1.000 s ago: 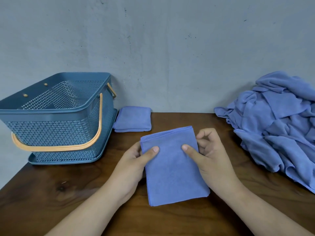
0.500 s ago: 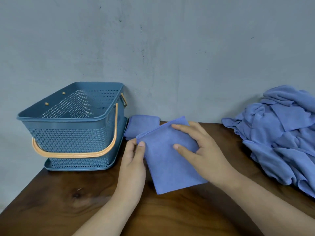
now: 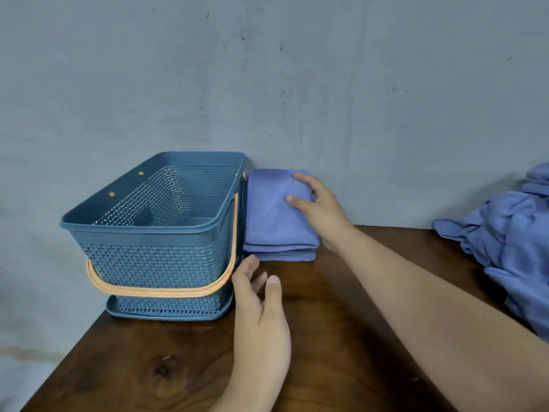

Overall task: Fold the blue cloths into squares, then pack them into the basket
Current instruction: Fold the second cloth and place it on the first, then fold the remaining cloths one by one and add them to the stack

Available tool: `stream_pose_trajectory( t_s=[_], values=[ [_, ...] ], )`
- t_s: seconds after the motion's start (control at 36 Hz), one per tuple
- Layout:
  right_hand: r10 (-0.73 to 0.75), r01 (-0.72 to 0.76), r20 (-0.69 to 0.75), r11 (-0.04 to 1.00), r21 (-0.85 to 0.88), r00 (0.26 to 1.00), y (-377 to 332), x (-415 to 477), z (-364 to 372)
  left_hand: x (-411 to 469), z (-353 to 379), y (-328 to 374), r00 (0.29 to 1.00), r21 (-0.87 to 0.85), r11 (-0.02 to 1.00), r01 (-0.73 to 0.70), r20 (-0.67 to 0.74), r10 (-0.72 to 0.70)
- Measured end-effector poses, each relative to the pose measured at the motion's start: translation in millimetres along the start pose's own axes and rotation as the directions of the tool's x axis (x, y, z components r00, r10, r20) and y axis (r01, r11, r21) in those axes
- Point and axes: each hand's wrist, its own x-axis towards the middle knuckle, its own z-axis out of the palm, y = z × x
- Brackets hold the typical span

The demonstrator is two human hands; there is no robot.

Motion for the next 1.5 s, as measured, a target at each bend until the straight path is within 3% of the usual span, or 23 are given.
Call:
stream_pose_trajectory(
  t_s=[0.11, 0.25, 0.33, 0.42, 0.67, 0.75, 0.83, 0.89, 0.92, 0.97, 1.03, 1.14, 1.22, 1.31, 1.5],
  values=[
    [0.286, -0.285, -0.009, 0.950, -0.131, 0.958, 49.9, 11.2, 12.0, 3.4, -0.4, -6.6, 0.996, 0.110, 0.992, 0.064, 0.062, -0.071],
    [0.322, -0.318, 0.002, 0.937, -0.142, 0.947, 53.5, 22.7, 15.2, 7.8, -1.9, -8.6, 0.990, 0.160, 0.982, 0.098, 0.086, -0.112],
    [0.358, -0.357, -0.003, 0.932, -0.054, 0.934, 51.8, 30.2, 13.9, 6.3, -2.2, -9.5, 0.986, 0.188, 0.976, 0.107, 0.110, -0.129],
    [0.335, -0.335, -0.014, 0.942, -0.018, 0.942, 47.5, 34.2, 10.9, 6.2, -3.3, -9.3, 0.984, 0.225, 0.970, 0.093, 0.128, -0.124],
    [0.249, -0.254, -0.060, 0.907, -0.335, 0.967, 54.0, 30.0, 10.9, 6.7, -2.7, -11.1, 0.977, 0.268, 0.961, 0.064, 0.179, -0.115],
    [0.211, -0.186, -0.024, 0.793, -0.580, 0.977, 55.0, 29.0, 11.3, 7.3, -2.5, -13.2, 0.978, 0.276, 0.959, 0.060, 0.177, -0.112],
    [0.022, -0.065, -0.067, 0.638, -0.767, 0.998, 54.0, 20.7, 7.0, 6.7, -2.4, -15.1, 0.976, 0.287, 0.956, 0.059, 0.184, -0.116],
    [-0.117, 0.053, -0.025, 0.620, -0.783, 0.993, 51.6, 14.9, 4.3, 6.4, -2.9, -16.1, 0.973, 0.296, 0.953, 0.055, 0.200, -0.118],
    [-0.103, 0.101, 0.048, 0.611, -0.785, 0.994, 51.1, 13.0, 3.6, 6.3, -3.2, -16.2, 0.971, 0.300, 0.952, 0.051, 0.207, -0.118],
    [0.064, 0.144, 0.220, 0.576, -0.805, 0.973, 51.7, 9.6, 4.0, 6.3, -3.3, -17.1, 0.968, 0.305, 0.951, 0.051, 0.220, -0.122],
    [0.142, 0.130, 0.271, 0.614, -0.778, 0.952, 52.2, 4.7, 2.8, 6.4, -4.5, -17.7, 0.965, 0.314, 0.948, 0.053, 0.229, -0.130],
    [-0.030, 0.115, 0.142, 0.762, -0.638, 0.989, 36.6, -23.0, -12.5, 9.9, -9.8, -15.7, 0.962, 0.354, 0.935, 0.012, 0.250, -0.107],
    [-0.069, 0.170, 0.171, 0.692, -0.701, 0.983, 24.4, -59.9, -34.7, 11.9, -12.7, -12.2, 0.959, 0.398, 0.917, -0.034, 0.271, -0.082],
    [-0.011, 0.145, 0.180, 0.644, -0.751, 0.984, 15.9, -107.3, -69.7, 6.2, -11.4, -9.7, 0.943, 0.457, 0.882, -0.118, 0.329, -0.045],
    [0.000, 0.078, 0.104, 0.654, -0.752, 0.995, 3.5, -202.4, -144.5, -8.7, -10.0, 1.0, 0.867, 0.546, 0.779, -0.308, 0.498, -0.005]
  ],
)
